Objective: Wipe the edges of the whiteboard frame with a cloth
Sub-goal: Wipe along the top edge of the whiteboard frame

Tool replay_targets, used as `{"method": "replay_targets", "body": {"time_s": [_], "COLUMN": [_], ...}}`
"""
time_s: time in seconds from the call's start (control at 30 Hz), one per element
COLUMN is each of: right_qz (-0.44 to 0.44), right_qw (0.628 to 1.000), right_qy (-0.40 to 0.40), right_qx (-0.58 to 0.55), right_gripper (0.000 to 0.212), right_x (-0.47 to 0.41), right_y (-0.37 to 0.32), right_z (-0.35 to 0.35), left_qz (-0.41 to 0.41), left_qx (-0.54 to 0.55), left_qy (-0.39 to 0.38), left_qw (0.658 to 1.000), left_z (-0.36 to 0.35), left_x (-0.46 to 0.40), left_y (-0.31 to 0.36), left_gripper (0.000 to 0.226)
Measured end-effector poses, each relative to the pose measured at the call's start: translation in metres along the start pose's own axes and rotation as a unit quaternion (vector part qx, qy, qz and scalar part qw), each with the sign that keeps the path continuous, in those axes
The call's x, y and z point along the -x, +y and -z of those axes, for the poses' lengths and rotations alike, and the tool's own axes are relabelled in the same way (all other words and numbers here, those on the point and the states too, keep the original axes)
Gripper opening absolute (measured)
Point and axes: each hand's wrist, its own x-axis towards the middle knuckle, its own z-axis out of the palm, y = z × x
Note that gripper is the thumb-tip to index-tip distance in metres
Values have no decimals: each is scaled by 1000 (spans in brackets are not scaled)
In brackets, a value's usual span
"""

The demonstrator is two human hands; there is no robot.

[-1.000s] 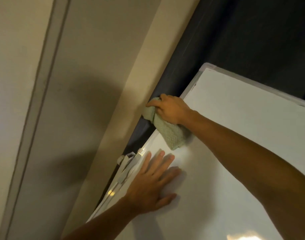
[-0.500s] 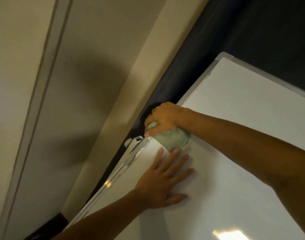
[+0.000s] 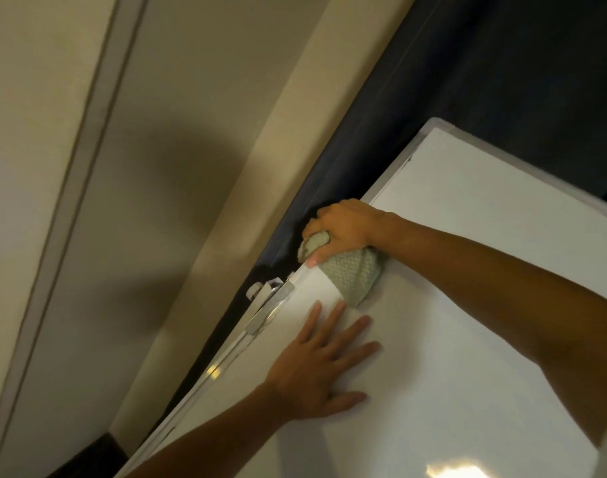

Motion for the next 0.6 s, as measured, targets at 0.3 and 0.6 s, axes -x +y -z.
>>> {"method": "replay_targets", "body": {"time_s": [0.3,0.6], "right_qz": [-37,-4], "right_qw": [999,999], "right_qy": [-28,-38], "right_qx": [16,32], "right_gripper": [73,63], "right_x": [15,37], "right_y": [35,52], "right_z": [22,36], "left_qz": [-7,-24], "left_qx": [-7,-14], "left_qy": [9,2], "left_qw": [1000,1000], "left_z": [7,9], "left_x": [-2,-36], "left_y": [3,-16], "left_gripper": [81,78]}}
